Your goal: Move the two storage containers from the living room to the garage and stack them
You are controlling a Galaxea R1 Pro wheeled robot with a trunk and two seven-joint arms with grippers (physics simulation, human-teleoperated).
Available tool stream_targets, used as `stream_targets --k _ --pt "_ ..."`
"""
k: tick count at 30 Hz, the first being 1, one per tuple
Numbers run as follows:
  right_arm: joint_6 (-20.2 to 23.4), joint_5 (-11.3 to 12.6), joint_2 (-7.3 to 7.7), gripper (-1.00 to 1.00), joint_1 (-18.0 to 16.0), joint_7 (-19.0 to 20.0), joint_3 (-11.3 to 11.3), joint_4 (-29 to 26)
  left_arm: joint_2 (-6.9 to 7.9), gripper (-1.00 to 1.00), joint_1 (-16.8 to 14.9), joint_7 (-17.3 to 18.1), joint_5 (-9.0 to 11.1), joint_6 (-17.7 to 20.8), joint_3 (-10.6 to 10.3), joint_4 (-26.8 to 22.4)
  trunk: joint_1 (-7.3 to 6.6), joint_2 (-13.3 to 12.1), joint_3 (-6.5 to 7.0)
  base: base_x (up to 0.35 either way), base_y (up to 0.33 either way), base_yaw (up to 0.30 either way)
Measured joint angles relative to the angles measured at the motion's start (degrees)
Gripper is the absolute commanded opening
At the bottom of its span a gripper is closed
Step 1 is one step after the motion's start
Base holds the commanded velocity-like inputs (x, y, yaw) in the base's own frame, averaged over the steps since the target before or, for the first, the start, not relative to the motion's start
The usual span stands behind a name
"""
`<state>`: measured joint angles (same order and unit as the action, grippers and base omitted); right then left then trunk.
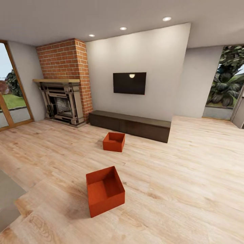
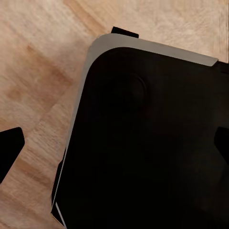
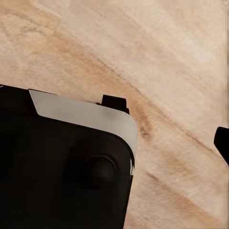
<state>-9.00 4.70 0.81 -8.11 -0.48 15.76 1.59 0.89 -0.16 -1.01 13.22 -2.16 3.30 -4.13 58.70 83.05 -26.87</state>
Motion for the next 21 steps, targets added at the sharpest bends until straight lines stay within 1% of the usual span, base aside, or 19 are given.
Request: stream_targets --k 12,15,21 --pt "0.1 0.1 -0.09 1.00 0.0 0.1 -0.1 0.0 0.00 1.00 0.0 0.0 0.0 0.0 0.0 0.0 0.00 0.0 0.00 0.315 -0.088 0.006" --pt "0.1 0.1 -0.05 1.00 0.0 0.0 -0.1 0.0 0.00 1.00 0.0 0.0 0.0 0.0 0.0 0.0 0.00 0.0 0.00 0.315 -0.088 0.171" --pt "0.1 0.1 -0.01 1.00 0.0 0.0 -0.1 0.0 0.00 1.00 0.0 0.0 0.0 0.0 0.0 0.0 0.00 0.0 0.00 0.315 -0.088 0.255"
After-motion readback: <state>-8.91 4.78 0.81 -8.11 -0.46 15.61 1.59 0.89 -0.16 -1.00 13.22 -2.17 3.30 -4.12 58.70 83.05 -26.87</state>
